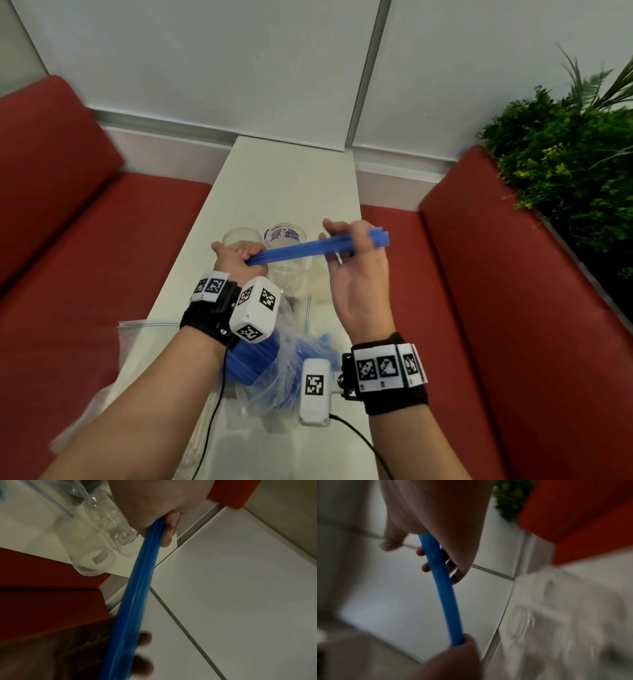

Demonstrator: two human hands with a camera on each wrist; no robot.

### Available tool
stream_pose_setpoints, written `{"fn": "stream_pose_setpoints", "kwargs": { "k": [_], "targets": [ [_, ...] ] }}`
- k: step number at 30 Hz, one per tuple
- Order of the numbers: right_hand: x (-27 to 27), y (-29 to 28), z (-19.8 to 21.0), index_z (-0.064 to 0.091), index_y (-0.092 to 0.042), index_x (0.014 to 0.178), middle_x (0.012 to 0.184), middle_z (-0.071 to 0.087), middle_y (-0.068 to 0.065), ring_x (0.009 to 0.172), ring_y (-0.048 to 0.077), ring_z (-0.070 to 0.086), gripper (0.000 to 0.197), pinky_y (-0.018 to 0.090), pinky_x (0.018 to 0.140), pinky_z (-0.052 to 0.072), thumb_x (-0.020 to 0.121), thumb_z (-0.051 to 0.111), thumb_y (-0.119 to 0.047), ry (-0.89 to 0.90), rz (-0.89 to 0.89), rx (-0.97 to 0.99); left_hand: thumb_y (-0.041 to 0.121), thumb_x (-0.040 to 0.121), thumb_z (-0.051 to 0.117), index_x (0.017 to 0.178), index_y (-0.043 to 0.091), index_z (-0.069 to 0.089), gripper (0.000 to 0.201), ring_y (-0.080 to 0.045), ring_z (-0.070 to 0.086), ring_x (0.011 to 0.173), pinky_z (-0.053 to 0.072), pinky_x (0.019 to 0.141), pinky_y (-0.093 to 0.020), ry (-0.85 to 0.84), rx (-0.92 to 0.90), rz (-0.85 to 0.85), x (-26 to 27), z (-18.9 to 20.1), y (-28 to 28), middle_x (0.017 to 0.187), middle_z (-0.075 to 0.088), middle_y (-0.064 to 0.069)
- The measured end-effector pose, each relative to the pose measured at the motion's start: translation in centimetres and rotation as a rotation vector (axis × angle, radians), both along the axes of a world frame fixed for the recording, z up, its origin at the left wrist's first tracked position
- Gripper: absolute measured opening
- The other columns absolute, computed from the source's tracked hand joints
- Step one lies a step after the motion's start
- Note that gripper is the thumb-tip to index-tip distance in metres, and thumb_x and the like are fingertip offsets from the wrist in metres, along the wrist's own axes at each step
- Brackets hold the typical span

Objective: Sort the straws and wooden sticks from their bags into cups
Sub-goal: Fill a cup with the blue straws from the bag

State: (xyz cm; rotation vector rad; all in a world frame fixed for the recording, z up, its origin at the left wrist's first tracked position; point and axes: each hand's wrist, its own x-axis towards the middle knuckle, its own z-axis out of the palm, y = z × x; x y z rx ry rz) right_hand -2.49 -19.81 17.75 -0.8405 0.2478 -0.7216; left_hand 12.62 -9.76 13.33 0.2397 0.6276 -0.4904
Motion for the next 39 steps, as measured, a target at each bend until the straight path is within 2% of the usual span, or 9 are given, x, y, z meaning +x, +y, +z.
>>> {"fn": "stream_pose_setpoints", "kwargs": {
  "k": [3, 8, 13, 16, 22, 26, 29, 32, 39],
  "targets": [
    [0.6, -0.1, -0.3, 0.071, -0.02, 0.086, 0.091, 0.074, 0.002, 0.09, 0.014, 0.07, 0.016, 0.026, 0.078, 0.055, 0.093, 0.071, -0.034, 0.273, -0.066, -0.42, 0.031, 0.106, 0.041, 0.053, 0.014, 0.042, 0.055, -0.016, 0.029, 0.025, 0.033, 0.037, -0.011, 0.041, -0.028, -0.03, -0.9, -0.4, -0.4, 0.037, 0.026, 0.002],
    [1.2, -2.9, 0.3, 0.074, -0.026, 0.075, 0.06, 0.057, 0.0, 0.05, 0.013, 0.048, 0.024, 0.026, 0.045, 0.038, 0.096, 0.063, -0.022, 0.45, 0.076, -0.564, 0.022, 0.105, 0.042, 0.066, 0.015, 0.036, 0.041, -0.016, 0.042, 0.039, 0.046, 0.044, -0.022, 0.043, 0.04, -0.142, -1.7, -1.3, -0.8, 0.046, 0.033, 0.001],
    [2.7, -6.5, 1.2, 0.067, -0.007, 0.085, 0.055, 0.054, 0.007, 0.042, 0.018, 0.044, 0.015, 0.026, 0.039, 0.036, 0.097, 0.062, -0.014, 0.424, 0.011, -0.63, 0.015, 0.105, 0.039, 0.092, 0.003, 0.058, 0.026, -0.034, 0.058, 0.107, 0.048, 0.098, -0.042, -0.134, 0.146, -0.453, -0.2, -1.7, 0.6, 0.102, 0.062, -0.016],
    [4.3, -9.5, 0.6, 0.065, -0.013, 0.077, 0.056, 0.056, 0.006, 0.044, 0.015, 0.049, 0.016, 0.026, 0.042, 0.04, 0.094, 0.064, -0.014, 0.514, -0.195, -0.677, 0.017, 0.103, 0.042, 0.107, 0.003, 0.061, 0.024, -0.034, 0.057, 0.117, 0.041, 0.109, -0.044, -0.335, 0.453, -0.557, 1.7, -1.4, 2.6, 0.123, 0.061, -0.015],
    [9.1, -12.5, -6.8, 0.065, 0.007, 0.092, 0.083, 0.062, 0.019, 0.071, 0.022, 0.059, 0.025, 0.035, 0.064, 0.045, 0.099, 0.062, -0.017, 0.851, -0.219, -0.808, 0.027, 0.092, 0.064, 0.091, 0.015, 0.073, 0.015, -0.005, 0.065, 0.069, 0.051, 0.059, -0.019, -1.098, 1.412, -0.926, 2.6, -1.5, 7.3, 0.087, 0.074, 0.002],
    [10.3, -12.4, -11.9, 0.065, 0.01, 0.094, 0.082, 0.062, 0.019, 0.079, 0.033, 0.06, 0.027, 0.028, 0.062, 0.035, 0.099, 0.061, -0.016, 1.021, -0.169, -0.826, 0.035, 0.082, 0.076, 0.09, 0.034, 0.07, 0.009, 0.0, 0.061, 0.09, 0.045, 0.075, -0.016, -1.469, 1.526, -1.443, 1.6, -2.7, 8.3, 0.092, 0.067, 0.018],
    [10.3, -12.1, -14.3, 0.067, 0.008, 0.098, 0.072, 0.058, 0.008, 0.089, 0.038, 0.067, 0.022, 0.029, 0.065, 0.038, 0.096, 0.066, -0.014, 1.118, -0.133, -0.801, 0.054, 0.073, 0.076, 0.122, 0.041, 0.056, 0.054, -0.018, 0.034, 0.128, 0.036, 0.104, -0.04, -1.511, 1.725, -1.683, 0.7, -5.2, 8.5, 0.139, 0.039, 0.007],
    [10.0, -11.7, -14.9, 0.065, 0.002, 0.104, 0.097, 0.065, 0.019, 0.101, 0.039, 0.066, 0.028, 0.04, 0.077, 0.049, 0.088, 0.079, -0.016, 1.138, -0.1, -0.801, 0.065, 0.077, 0.066, 0.142, 0.043, 0.037, 0.074, -0.027, 0.022, 0.14, 0.03, 0.11, -0.05, -1.371, 1.816, -1.621, 0.4, -7.2, 8.8, 0.155, 0.017, 0.005],
    [8.2, -9.9, -13.2, 0.034, -0.01, 0.153, 0.149, 0.031, 0.021, 0.117, 0.03, 0.048, 0.096, 0.029, 0.091, 0.039, 0.078, 0.091, -0.029, 1.053, -0.146, -0.765, 0.046, 0.093, 0.059, 0.142, 0.023, 0.048, 0.054, -0.019, 0.05, 0.127, 0.039, 0.107, -0.031, -1.338, 1.675, -1.575, 0.4, -9.1, 8.3, 0.143, 0.051, -0.003]
  ]
}}
